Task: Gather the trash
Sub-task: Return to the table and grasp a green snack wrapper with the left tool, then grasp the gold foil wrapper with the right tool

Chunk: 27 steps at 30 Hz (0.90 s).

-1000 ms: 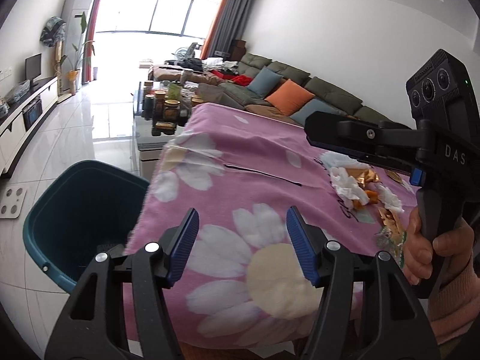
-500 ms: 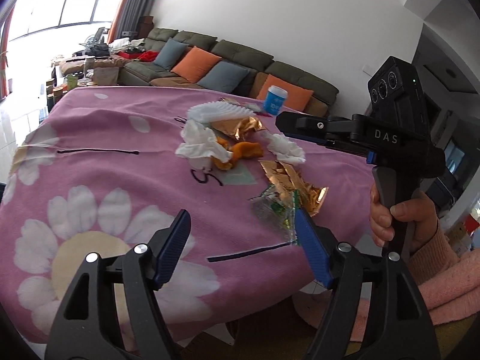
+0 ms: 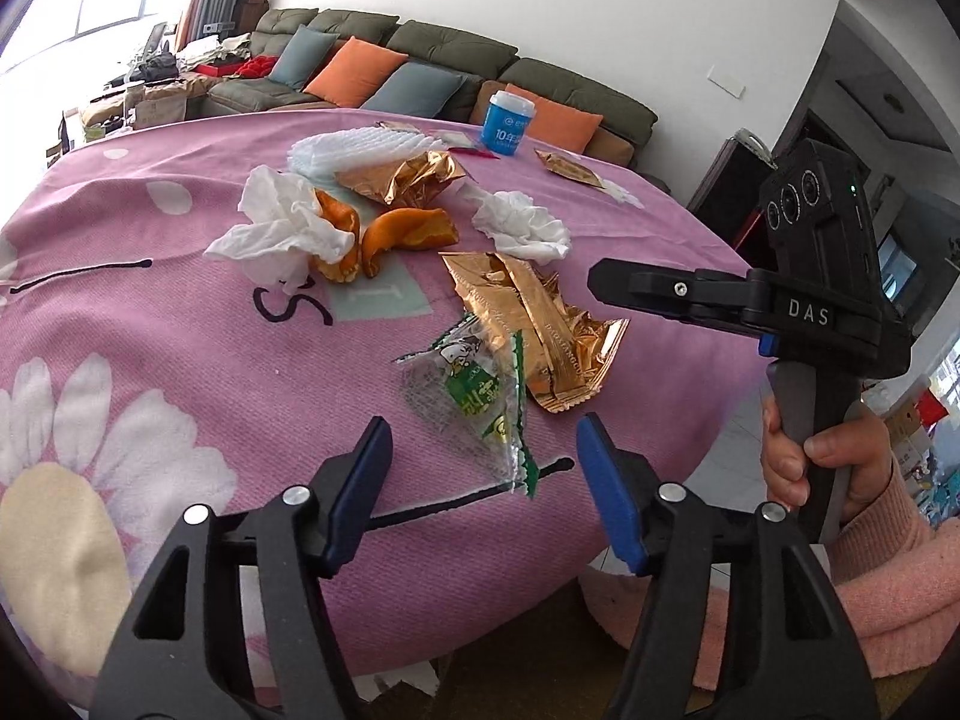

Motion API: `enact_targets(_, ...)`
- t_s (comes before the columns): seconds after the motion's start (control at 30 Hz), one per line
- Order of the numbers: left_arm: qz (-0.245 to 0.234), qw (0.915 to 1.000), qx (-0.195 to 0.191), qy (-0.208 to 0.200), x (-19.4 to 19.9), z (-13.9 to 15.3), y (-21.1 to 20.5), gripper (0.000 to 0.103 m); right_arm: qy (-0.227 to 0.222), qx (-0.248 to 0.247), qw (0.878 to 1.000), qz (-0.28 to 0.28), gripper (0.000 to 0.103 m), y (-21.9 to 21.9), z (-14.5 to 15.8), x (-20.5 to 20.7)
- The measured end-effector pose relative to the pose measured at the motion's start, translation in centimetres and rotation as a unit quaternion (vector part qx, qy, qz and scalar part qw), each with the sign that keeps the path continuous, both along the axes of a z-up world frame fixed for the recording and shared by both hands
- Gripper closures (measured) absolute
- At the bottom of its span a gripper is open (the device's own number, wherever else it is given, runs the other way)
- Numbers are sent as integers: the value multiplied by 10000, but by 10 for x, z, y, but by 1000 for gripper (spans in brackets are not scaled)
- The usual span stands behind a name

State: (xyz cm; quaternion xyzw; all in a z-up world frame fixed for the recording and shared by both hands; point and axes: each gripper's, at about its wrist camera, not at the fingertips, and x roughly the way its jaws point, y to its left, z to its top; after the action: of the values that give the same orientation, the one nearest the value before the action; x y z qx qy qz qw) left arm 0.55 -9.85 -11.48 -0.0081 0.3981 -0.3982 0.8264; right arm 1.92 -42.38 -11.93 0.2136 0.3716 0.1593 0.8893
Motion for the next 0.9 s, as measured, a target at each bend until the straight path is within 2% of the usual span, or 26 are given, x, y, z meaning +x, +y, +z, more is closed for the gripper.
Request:
enact_targets(0.23, 29, 9999, -11, 137, 7, -3, 2, 72, 150, 119, 9997, 122, 43, 9, -16, 5)
enact_targets(0.43, 51, 9998, -79, 147, 6, -1, 9, 89, 76, 47, 9999, 139, 43, 17, -16, 7)
enact_targets(0.47, 67, 9999, -78, 124, 6, -1, 11, 89, 73, 3, 9999, 126, 45, 18, -16, 6)
enact_targets(0.53, 131, 9999, -46, 79, 5, 0, 13, 90, 80, -95, 9999, 116, 58, 20, -16, 7)
enact_targets(0.57, 147, 9998, -54, 79, 6, 0, 15, 90, 92, -107, 9998, 124, 60, 21, -17, 7)
enact_targets(0.9, 525, 9985, -55, -113, 5, 9, 42, 92, 1, -15, 9997, 247, 68, 30, -14, 8)
